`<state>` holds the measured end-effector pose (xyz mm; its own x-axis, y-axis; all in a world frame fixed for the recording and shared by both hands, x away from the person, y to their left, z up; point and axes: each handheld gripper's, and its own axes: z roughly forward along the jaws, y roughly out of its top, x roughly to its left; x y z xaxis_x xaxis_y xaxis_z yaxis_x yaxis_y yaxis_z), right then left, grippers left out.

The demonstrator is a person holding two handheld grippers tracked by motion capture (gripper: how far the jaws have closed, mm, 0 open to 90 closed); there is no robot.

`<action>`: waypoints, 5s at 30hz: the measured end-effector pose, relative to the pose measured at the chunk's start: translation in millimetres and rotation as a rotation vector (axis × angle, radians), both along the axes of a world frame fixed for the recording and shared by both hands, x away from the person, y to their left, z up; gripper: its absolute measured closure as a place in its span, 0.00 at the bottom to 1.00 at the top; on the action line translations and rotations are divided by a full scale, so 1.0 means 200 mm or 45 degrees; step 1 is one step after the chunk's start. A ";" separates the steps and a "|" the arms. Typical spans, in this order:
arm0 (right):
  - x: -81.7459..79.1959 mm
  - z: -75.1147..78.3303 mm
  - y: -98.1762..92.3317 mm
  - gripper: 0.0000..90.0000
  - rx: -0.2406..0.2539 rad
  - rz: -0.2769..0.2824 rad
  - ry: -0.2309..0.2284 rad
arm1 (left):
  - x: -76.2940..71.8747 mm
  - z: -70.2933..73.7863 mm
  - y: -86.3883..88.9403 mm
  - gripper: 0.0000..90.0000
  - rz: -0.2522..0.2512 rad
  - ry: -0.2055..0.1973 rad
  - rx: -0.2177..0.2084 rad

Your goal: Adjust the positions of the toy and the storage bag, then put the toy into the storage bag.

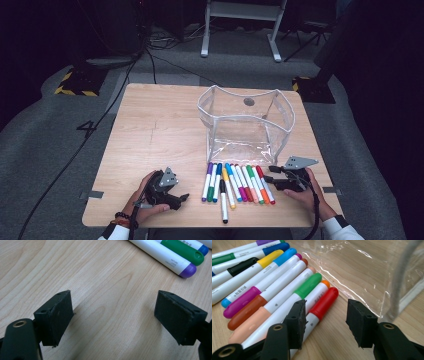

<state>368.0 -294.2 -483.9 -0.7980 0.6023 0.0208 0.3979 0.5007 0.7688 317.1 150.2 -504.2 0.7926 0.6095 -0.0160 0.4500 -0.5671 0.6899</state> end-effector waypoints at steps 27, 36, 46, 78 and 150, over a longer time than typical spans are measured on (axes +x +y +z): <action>0.06 -0.05 -0.12 0.83 -0.077 -0.067 0.034 | 0.01 0.00 0.01 0.17 -0.018 -0.001 0.003; 0.04 0.00 -0.17 0.83 -0.022 -0.055 -0.001 | 0.02 0.00 0.01 0.17 -0.022 -0.001 0.002; 0.01 0.12 -0.27 0.83 0.105 -0.078 -0.065 | 0.02 0.00 0.01 0.16 -0.024 0.002 -0.001; 0.04 0.86 -0.27 0.83 0.231 -0.004 -0.411 | 0.02 0.00 0.01 0.15 -0.021 0.006 0.005; 0.58 0.86 0.31 0.62 -0.257 0.189 -0.019 | 0.02 0.00 0.01 0.15 -0.015 0.004 0.003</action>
<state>484.1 -232.0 -311.5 -0.8774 0.4691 -0.1004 0.2978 0.6966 0.6527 321.1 152.3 -504.4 0.7997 0.6002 -0.0169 0.4454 -0.5740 0.6871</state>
